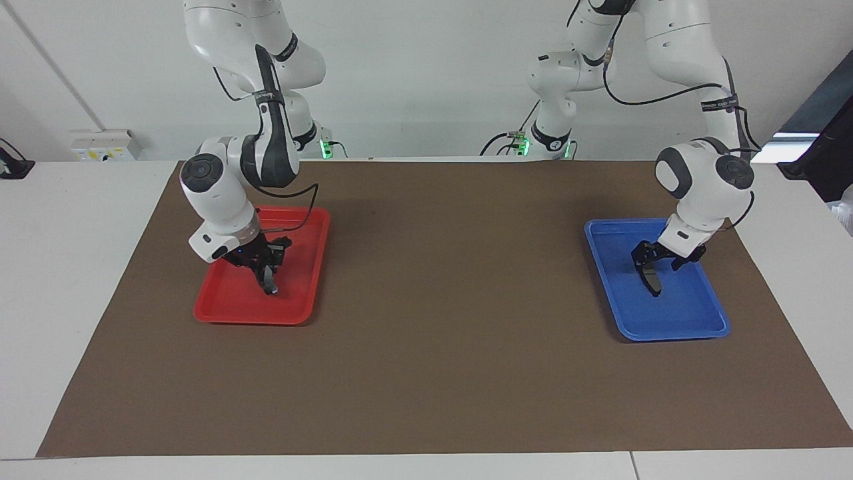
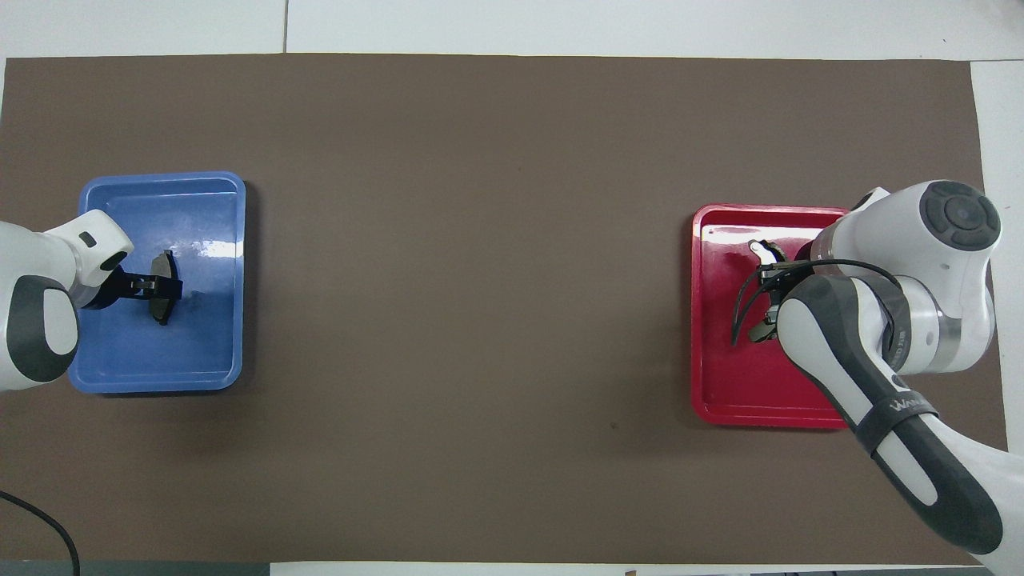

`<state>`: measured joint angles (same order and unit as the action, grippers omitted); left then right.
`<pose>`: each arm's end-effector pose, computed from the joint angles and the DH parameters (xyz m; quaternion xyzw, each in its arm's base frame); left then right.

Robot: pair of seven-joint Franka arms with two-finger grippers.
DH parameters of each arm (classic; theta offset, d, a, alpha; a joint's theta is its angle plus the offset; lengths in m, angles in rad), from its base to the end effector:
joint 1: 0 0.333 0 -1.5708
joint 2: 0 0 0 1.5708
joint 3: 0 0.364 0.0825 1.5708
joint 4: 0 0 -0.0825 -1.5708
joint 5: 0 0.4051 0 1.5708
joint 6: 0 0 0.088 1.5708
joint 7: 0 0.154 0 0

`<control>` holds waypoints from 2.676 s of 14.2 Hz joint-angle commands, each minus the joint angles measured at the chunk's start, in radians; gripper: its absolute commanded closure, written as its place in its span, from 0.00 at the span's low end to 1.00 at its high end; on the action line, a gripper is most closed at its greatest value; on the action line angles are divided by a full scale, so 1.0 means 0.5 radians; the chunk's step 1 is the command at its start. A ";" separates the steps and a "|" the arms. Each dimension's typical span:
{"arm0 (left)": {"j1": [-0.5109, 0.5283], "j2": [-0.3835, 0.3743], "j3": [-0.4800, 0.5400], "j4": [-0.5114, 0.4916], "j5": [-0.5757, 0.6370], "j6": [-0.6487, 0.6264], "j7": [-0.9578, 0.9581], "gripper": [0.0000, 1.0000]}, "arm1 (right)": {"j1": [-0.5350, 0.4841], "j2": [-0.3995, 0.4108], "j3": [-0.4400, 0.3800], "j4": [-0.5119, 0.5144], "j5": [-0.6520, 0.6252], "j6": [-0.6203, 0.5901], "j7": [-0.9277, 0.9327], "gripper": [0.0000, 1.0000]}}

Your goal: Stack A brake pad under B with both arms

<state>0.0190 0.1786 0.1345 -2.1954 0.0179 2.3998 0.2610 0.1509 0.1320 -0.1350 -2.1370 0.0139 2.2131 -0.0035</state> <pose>0.5717 0.0889 0.2916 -0.9979 0.0614 -0.0096 0.0205 0.5722 0.0107 0.3277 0.9996 0.0057 -0.0273 0.0036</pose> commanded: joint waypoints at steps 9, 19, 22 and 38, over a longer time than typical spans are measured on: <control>-0.020 -0.008 0.001 -0.113 0.010 0.174 -0.007 0.22 | -0.013 -0.015 0.021 0.329 0.021 -0.334 -0.064 0.87; -0.160 -0.124 -0.002 0.227 0.010 -0.335 -0.153 0.97 | -0.016 -0.012 0.021 0.335 0.024 -0.327 -0.064 0.86; -0.421 -0.115 -0.002 0.378 0.010 -0.526 -0.472 0.97 | -0.016 -0.012 0.021 0.335 0.024 -0.321 -0.064 0.86; -1.572 0.358 -0.005 0.439 0.010 0.042 -1.734 0.11 | -0.019 -0.012 0.018 0.332 0.024 -0.294 -0.061 0.86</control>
<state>-0.7570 0.3519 0.1158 -1.9898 0.0168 2.4112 -0.5937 0.1507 0.1299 -0.1289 -1.9824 0.0139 2.0659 -0.0036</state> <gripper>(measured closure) 0.524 0.573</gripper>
